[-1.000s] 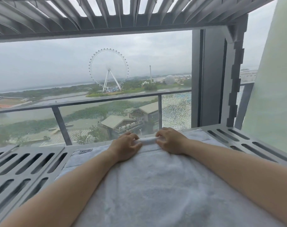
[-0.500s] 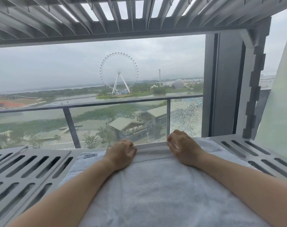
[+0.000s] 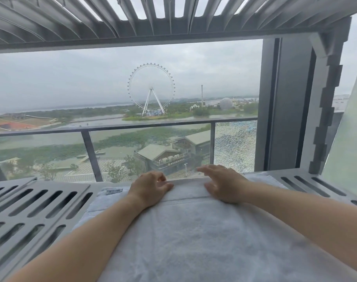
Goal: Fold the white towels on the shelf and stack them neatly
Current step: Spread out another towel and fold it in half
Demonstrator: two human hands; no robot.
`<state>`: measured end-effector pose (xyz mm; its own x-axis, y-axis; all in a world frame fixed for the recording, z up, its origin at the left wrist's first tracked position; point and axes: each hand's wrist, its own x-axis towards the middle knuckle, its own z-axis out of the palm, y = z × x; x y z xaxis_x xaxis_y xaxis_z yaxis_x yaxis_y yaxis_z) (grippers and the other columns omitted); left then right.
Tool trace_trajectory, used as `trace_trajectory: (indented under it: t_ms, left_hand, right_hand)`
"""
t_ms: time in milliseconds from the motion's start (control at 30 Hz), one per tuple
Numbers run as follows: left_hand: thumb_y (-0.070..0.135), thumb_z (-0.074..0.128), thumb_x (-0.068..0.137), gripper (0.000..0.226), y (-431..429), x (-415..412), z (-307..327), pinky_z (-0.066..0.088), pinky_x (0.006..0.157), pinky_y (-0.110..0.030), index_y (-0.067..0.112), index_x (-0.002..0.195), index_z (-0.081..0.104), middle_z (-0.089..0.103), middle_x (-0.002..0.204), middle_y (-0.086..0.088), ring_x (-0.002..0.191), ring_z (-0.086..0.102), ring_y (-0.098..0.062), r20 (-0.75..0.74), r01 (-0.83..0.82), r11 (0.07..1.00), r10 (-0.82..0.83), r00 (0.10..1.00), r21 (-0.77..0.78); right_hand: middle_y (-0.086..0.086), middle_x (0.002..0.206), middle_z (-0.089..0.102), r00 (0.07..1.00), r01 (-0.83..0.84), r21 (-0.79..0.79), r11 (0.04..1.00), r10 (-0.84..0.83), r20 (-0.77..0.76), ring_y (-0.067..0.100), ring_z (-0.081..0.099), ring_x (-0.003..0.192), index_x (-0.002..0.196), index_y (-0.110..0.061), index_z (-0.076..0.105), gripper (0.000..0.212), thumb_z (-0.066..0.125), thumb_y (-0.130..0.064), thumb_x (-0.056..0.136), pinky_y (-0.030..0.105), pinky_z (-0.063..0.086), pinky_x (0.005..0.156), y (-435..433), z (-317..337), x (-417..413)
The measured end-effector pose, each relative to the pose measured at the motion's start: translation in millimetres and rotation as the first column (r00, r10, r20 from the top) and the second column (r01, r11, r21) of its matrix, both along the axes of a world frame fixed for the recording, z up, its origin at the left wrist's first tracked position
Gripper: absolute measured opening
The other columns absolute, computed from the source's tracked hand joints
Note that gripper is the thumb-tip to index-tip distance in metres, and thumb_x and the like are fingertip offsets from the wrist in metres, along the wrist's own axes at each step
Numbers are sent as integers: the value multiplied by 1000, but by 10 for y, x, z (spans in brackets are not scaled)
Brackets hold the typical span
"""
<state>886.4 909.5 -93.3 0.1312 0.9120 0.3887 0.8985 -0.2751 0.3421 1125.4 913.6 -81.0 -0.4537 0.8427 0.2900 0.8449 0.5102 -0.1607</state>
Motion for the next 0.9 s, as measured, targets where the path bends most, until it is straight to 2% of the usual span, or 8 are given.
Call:
trace_trajectory:
  t_ms: [67,167,267,433,600,733,833,900]
  left_hand:
    - [46,63,82,24,9,-6,-13,46,85,-33,23,86,59,65,102,-2,95,58,-20,8,-4,1000,3,1000,5]
    - [45,61,83,27,16,-35,-12,45,87,-34,20,93,62,63,104,-2,97,57,-20,-27,12,1000,-12,1000,-3]
    - [44,58,86,26,17,-142,24,43,87,-31,19,93,60,60,103,-2,97,55,-19,-73,70,996,-74,995,-59]
    - [50,54,86,29,4,-275,43,43,78,-32,23,78,50,52,87,2,82,52,-18,-126,80,994,-89,988,-75]
    - [42,54,89,24,28,-228,23,38,80,-27,18,92,55,48,92,4,89,47,-14,-126,123,992,-123,984,-8]
    - [39,54,90,26,34,-203,22,37,77,-26,14,97,57,54,97,-2,91,51,-18,-131,119,992,-113,985,38]
    - [39,53,91,27,19,-189,21,38,70,-27,13,99,57,63,98,-4,86,55,-19,-157,119,987,-101,982,111]
    - [40,53,91,27,11,-187,19,39,66,-27,15,99,54,65,95,-4,79,54,-17,-177,114,983,-88,980,146]
  right_hand:
    - [1,133,49,1000,-31,-28,999,31,1,21,43,123,125,-27,49,34,43,-36,93,36,35,100,29,36,-205]
    - [3,122,56,985,-48,-47,998,39,-167,21,49,115,109,-22,60,25,49,-34,91,36,39,98,32,-26,-528]
    - [5,118,57,973,-42,-15,999,37,-227,22,51,111,103,-17,59,20,54,-30,88,34,40,96,28,-101,-588]
    - [5,111,58,963,-11,25,1000,17,-269,21,52,103,96,-16,58,15,56,-29,88,31,41,89,51,-136,-475]
    - [5,112,59,963,11,0,1000,-10,-271,21,52,103,96,-18,56,12,52,-28,90,32,42,89,82,-147,-488]
    - [4,113,62,958,36,7,999,-32,-285,22,54,101,95,-19,56,11,51,-27,91,30,40,82,90,-155,-486]
    - [6,108,64,952,54,24,998,-44,-304,26,56,96,93,-22,54,8,50,-28,91,30,40,75,92,-157,-484]
    - [6,107,64,952,52,33,998,-40,-304,27,56,94,93,-23,53,7,50,-28,91,32,42,76,90,-154,-483]
